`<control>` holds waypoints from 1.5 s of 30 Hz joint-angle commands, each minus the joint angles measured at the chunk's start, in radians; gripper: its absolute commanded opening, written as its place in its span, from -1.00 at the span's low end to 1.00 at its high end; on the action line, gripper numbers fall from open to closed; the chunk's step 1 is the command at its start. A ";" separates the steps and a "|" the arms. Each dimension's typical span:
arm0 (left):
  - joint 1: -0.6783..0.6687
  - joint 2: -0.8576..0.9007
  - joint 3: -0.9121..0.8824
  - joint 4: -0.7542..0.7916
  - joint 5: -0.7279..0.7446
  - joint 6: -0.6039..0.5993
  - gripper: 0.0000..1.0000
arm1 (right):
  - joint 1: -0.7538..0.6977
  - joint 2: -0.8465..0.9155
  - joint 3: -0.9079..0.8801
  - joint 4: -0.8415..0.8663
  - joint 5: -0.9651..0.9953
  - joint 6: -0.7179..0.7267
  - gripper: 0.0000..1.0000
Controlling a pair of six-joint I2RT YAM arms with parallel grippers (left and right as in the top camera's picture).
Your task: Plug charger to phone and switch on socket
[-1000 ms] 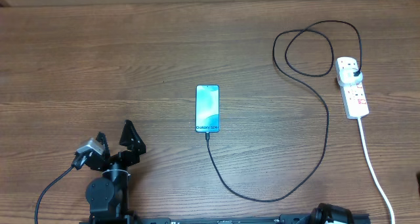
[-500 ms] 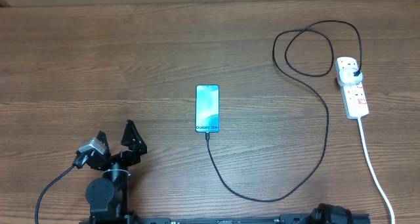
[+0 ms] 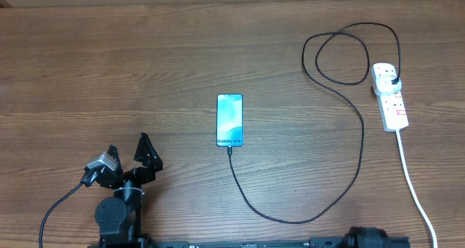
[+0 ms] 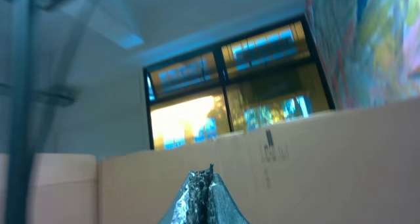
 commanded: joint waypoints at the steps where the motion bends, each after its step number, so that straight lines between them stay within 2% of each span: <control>1: 0.010 -0.006 -0.010 0.003 0.011 0.027 1.00 | 0.028 -0.038 0.000 0.001 0.033 -0.035 -0.92; 6: 0.010 -0.006 -0.010 0.003 0.011 0.027 0.99 | 0.044 -0.075 0.000 -0.001 0.104 -0.060 -0.92; 22: 0.002 -0.008 -0.011 0.006 0.011 0.027 0.99 | 0.057 -0.150 0.002 0.000 0.105 -0.060 -0.91; 32: 0.002 -0.009 -0.028 0.041 0.011 0.027 0.99 | 0.056 -0.253 -0.001 -0.001 0.184 -0.060 -0.90; 38: 0.003 -0.009 -0.028 0.039 0.011 0.027 0.99 | 0.057 -0.286 -0.001 -0.001 0.232 -0.059 -0.82; 41: 0.003 -0.008 -0.028 0.039 0.011 0.027 0.99 | 0.057 -0.296 -0.001 0.004 0.233 -0.051 -0.61; 45: 0.003 -0.008 -0.028 0.039 0.011 0.027 0.99 | 0.056 -0.324 -0.001 0.009 0.234 -0.052 -0.48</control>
